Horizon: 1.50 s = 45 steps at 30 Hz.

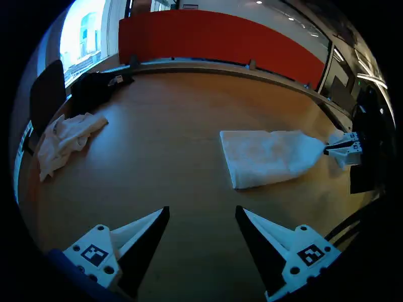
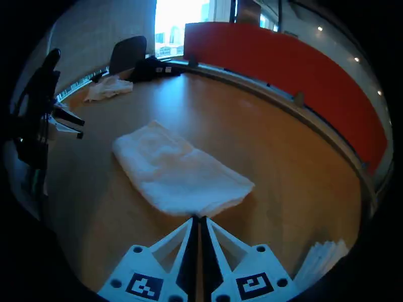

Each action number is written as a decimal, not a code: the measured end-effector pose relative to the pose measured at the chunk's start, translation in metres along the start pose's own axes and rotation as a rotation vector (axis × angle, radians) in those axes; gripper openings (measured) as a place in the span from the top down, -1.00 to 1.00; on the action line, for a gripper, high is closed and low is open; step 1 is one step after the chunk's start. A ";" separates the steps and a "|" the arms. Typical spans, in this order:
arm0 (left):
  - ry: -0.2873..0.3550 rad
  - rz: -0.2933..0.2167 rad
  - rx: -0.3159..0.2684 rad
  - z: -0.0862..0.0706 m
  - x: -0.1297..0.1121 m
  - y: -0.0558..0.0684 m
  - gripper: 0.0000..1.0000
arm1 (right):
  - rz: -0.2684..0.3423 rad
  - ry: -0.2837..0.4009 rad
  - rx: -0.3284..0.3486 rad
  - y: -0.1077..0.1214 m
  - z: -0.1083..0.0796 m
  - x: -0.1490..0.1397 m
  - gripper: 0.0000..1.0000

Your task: Fold towel

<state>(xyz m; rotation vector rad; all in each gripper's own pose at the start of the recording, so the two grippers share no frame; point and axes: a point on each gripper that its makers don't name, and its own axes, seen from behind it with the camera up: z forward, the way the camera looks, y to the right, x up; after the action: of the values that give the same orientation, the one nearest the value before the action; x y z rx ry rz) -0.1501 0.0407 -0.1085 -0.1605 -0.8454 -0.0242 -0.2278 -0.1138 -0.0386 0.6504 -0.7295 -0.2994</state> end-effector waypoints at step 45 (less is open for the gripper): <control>0.056 -0.048 0.055 -0.039 0.005 -0.026 -0.95 | -0.239 0.086 0.275 -0.136 0.080 0.139 0.78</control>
<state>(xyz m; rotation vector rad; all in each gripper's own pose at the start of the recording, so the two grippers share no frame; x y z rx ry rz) -0.1197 0.0090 -0.1264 -0.0879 -0.7928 -0.0501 -0.1886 -0.3181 -0.0086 1.0096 -0.6155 -0.3916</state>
